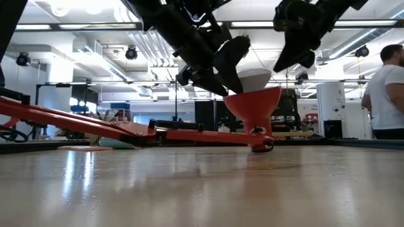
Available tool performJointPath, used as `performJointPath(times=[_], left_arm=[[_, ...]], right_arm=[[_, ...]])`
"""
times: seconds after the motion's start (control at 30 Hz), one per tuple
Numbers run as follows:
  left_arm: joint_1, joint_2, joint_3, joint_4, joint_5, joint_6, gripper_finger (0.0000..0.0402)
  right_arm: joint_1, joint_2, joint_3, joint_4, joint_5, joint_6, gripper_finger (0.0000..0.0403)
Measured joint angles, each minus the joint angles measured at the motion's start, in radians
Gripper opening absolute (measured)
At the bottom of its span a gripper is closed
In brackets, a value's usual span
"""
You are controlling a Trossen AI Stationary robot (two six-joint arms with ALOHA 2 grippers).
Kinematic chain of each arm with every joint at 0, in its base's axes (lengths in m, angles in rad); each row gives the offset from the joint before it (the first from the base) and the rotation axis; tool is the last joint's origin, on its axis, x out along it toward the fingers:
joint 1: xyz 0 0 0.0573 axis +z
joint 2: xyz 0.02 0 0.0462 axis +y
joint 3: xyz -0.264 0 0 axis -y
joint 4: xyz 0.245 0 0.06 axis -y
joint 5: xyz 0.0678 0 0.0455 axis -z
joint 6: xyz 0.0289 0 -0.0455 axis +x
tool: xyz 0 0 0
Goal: Screw lightbulb
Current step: Insert the light bulb into the red lamp
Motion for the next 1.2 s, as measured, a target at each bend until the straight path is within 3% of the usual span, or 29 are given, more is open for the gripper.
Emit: performJointPath(times=[0.13, 0.33, 0.47, 0.7, 1.0, 1.2], left_arm=[[-0.002, -0.008, 0.0, -0.007, 0.009, 0.0, 0.0219], [-0.002, -0.011, 0.0, -0.009, 0.016, 0.003, 0.0219], [-0.003, -0.011, 0.0, -0.01, 0.016, 0.003, 0.0219], [-0.003, -0.021, 0.0, -0.016, 0.013, 0.004, 0.0219], [0.013, -0.024, 0.0, -0.026, -0.067, -0.018, 0.0219], [0.013, -0.044, 0.0, -0.154, -0.074, -0.031, 0.0219]], right_arm=[[-0.006, -0.013, 0.024, 0.006, 0.068, -0.042, 0.0], [-0.03, -0.001, -0.002, 0.168, 0.071, -0.132, 0.0], [-0.037, 0.015, -0.014, 0.175, 0.071, -0.135, 0.0], [-0.033, 0.027, -0.035, 0.176, 0.0, -0.096, 0.0], [-0.034, 0.009, -0.037, 0.148, -0.025, -0.045, 0.0], [-0.019, 0.009, -0.038, 0.14, -0.098, -0.035, 0.0]])
